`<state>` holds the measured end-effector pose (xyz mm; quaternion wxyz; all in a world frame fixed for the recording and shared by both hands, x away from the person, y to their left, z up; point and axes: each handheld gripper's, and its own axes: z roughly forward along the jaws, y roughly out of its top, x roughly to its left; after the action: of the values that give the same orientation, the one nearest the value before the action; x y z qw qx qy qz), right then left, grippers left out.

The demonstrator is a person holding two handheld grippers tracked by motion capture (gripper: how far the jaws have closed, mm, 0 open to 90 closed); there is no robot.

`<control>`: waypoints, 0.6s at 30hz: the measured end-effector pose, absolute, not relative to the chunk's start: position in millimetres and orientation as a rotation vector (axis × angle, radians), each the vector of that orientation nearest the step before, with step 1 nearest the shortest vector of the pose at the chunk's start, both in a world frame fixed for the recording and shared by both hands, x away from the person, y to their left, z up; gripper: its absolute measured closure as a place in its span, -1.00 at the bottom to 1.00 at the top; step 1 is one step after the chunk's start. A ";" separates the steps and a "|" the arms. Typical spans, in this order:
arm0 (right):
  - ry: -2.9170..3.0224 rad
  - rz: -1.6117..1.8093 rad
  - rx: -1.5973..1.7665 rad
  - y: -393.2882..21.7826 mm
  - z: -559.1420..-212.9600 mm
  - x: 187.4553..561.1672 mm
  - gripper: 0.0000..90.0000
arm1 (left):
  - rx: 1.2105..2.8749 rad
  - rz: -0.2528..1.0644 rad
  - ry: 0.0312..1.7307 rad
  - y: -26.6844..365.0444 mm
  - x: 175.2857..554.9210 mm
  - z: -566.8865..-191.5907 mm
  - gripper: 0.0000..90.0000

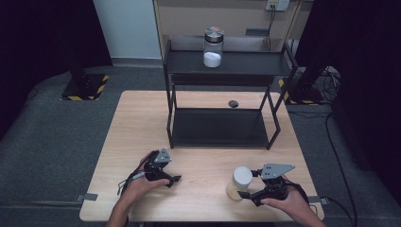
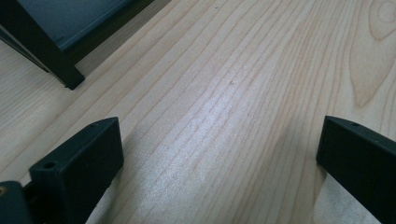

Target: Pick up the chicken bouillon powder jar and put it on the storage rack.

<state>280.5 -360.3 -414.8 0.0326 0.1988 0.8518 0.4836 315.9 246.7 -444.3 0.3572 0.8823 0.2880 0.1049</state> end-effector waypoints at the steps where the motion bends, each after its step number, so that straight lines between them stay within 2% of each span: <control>1: 2.620 1.492 0.611 -359.7 -414.8 280.4 -0.53 | 2.277 0.271 0.744 246.7 315.9 -444.3 -1.00; 18: 2.551 1.535 0.611 -352.7 -418.7 276.1 -0.25 | 2.277 0.271 0.744 246.7 315.9 -444.3 -1.00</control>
<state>276.1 -352.7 -418.7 0.0511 0.2007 0.8384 0.5043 315.9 246.7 -444.3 0.3574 0.8822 0.2881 0.1049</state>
